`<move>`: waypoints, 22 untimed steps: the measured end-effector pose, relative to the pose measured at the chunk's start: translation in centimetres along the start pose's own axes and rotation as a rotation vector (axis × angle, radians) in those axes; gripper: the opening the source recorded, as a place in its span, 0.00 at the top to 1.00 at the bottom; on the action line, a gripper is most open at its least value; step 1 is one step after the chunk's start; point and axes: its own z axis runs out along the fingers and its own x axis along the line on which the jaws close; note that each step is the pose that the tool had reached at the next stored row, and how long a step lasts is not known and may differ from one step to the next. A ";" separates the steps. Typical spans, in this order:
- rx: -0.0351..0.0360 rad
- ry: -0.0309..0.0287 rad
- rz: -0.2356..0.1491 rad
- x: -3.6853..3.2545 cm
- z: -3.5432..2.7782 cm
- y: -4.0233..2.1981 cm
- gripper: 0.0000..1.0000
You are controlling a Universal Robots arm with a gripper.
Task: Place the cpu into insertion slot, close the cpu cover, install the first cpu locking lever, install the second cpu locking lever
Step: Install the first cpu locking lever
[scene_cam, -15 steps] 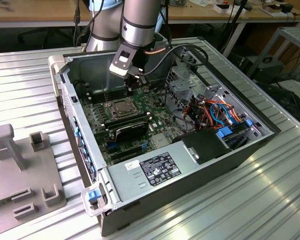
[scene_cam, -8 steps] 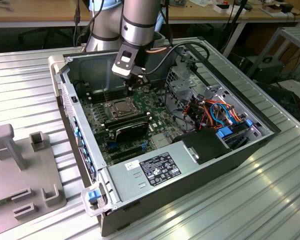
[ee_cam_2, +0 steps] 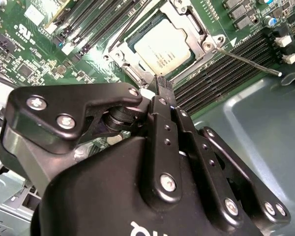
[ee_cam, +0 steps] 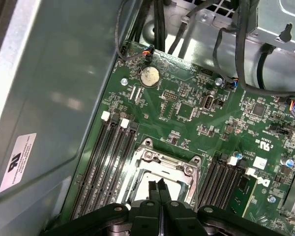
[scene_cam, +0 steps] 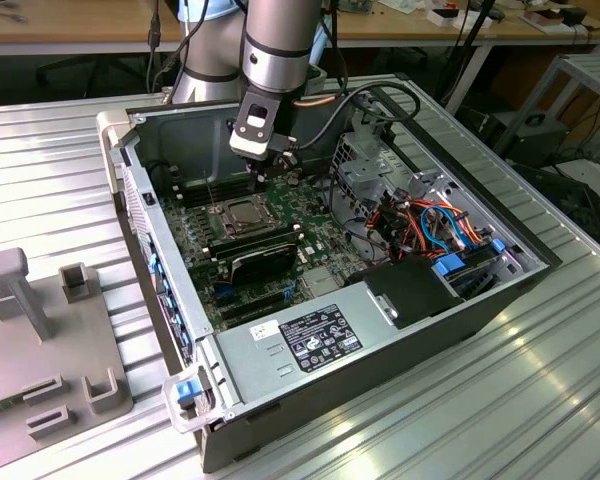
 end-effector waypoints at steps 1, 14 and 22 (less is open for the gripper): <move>0.0000 0.0000 0.000 0.00 0.00 0.00 0.89; -0.0011 0.0015 -0.205 0.03 0.25 -0.09 0.89; 0.0023 0.0029 -0.251 0.53 0.25 -1.47 0.89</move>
